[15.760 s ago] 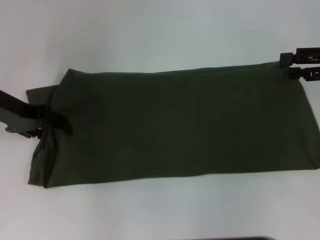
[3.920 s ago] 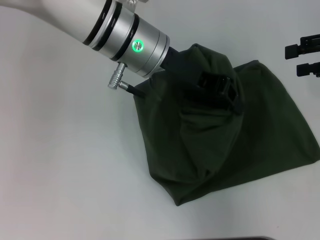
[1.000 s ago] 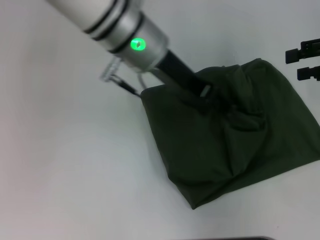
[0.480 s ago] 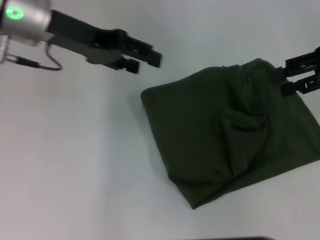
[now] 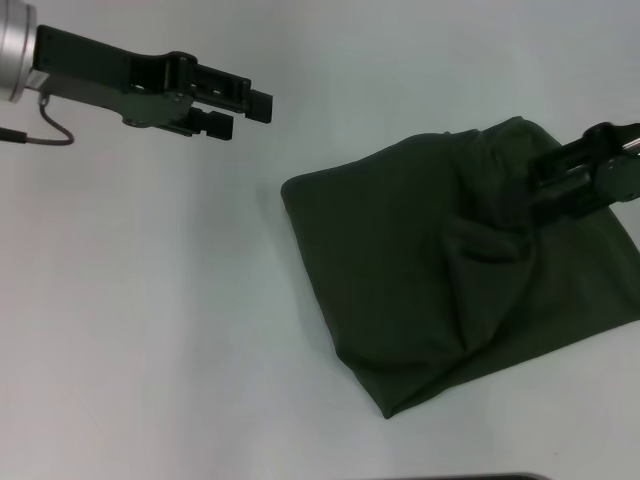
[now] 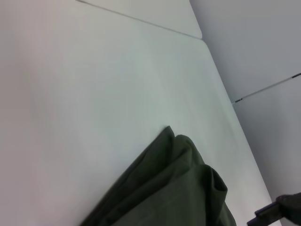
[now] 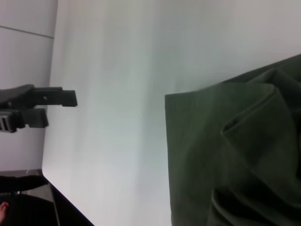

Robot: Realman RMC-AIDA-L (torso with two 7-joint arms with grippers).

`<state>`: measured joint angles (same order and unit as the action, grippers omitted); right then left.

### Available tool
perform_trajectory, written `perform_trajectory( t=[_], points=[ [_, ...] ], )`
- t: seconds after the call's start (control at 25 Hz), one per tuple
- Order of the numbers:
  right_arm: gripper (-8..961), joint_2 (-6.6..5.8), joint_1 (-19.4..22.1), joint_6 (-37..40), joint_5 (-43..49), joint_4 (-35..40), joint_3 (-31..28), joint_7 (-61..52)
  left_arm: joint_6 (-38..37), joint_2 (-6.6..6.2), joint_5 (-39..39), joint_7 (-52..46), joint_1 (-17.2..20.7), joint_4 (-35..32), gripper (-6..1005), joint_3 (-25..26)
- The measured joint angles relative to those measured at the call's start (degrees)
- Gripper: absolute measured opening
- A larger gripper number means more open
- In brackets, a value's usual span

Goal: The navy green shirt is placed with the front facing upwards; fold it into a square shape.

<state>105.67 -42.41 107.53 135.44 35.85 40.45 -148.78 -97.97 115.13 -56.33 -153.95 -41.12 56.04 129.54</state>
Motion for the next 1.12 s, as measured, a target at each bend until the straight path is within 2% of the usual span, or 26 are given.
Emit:
perform_trajectory(
  t=[0.2, 0.44, 0.76, 1.12],
  points=[
    [727, 0.61, -0.73, -3.99, 0.00, -2.52, 1.70, -1.56, 0.24, 0.00, -0.07, 0.91, 0.52, 0.03, 707, 0.44],
    [723, 2.11, -1.02, -8.54, 0.00, -2.79, 2.65, -1.90, 0.83, 0.03, -0.31, 2.30, 0.94, -0.27, 707, 0.57],
    [719, 3.87, -1.80, -9.68, 0.00, -3.14, 3.21, 1.34, 1.12, 0.36, -0.11, 3.18, 1.31, -0.62, 708, 2.87],
    [714, 3.90, -1.83, -7.74, -0.04, -3.24, 3.86, -0.56, 1.13, 0.59, -0.04, 3.32, 1.58, -0.67, 707, 2.92]
  ],
)
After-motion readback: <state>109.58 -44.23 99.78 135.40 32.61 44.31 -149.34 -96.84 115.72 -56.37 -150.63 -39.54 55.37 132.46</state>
